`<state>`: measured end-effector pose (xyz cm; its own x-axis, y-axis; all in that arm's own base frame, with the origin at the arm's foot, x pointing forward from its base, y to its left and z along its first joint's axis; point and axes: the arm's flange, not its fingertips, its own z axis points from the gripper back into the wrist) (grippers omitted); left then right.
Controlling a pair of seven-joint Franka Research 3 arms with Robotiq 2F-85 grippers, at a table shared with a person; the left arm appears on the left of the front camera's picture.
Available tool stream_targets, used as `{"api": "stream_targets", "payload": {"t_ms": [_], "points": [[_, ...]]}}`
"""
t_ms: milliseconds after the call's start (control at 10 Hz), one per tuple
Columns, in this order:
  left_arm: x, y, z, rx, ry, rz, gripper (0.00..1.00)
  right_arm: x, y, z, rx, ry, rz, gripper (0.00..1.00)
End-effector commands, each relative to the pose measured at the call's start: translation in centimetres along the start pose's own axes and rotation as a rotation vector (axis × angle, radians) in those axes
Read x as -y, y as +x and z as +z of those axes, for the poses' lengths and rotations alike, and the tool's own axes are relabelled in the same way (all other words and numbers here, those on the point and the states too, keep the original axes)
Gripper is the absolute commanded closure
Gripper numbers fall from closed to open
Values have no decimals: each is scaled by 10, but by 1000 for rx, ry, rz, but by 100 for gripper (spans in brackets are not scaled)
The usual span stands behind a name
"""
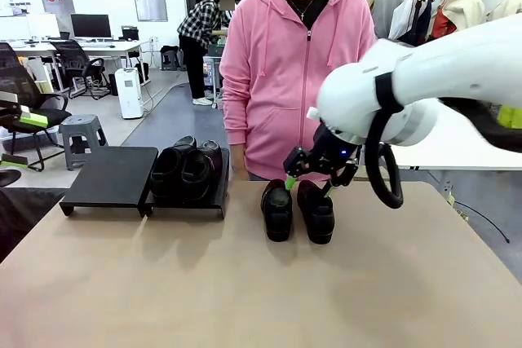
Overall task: Organize the shoes by placing them on the stand.
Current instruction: Pick up one Shoe and place it in the middle of the table.
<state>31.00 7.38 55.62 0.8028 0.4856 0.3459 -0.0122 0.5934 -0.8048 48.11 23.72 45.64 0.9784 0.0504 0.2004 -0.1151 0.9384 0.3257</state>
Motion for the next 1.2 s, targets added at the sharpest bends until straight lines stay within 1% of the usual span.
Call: {"api": "stream_targets", "payload": {"t_ms": [0,100,200,300,500,700,1000,1100], "points": [[0,1,0,2,-21,-5,0,-38,80,-40,-129,-160,-120,0],[0,1,0,2,-21,-5,0,-49,99,-61,-158,-219,-157,0],[0,1,0,2,-21,-5,0,-58,108,-81,-170,-267,-184,0],[0,1,0,2,-21,-5,0,-61,113,-94,-144,-321,-236,0],[0,1,0,2,-21,-5,0,-62,115,-95,-128,-306,-256,0],[0,1,0,2,-21,-5,0,-59,116,-98,-108,-331,-295,0],[0,1,0,2,-21,-5,0,-48,114,-99,-104,-328,-317,0],[0,1,0,2,-21,-5,0,-45,113,-104,-129,-304,-298,0]]}}
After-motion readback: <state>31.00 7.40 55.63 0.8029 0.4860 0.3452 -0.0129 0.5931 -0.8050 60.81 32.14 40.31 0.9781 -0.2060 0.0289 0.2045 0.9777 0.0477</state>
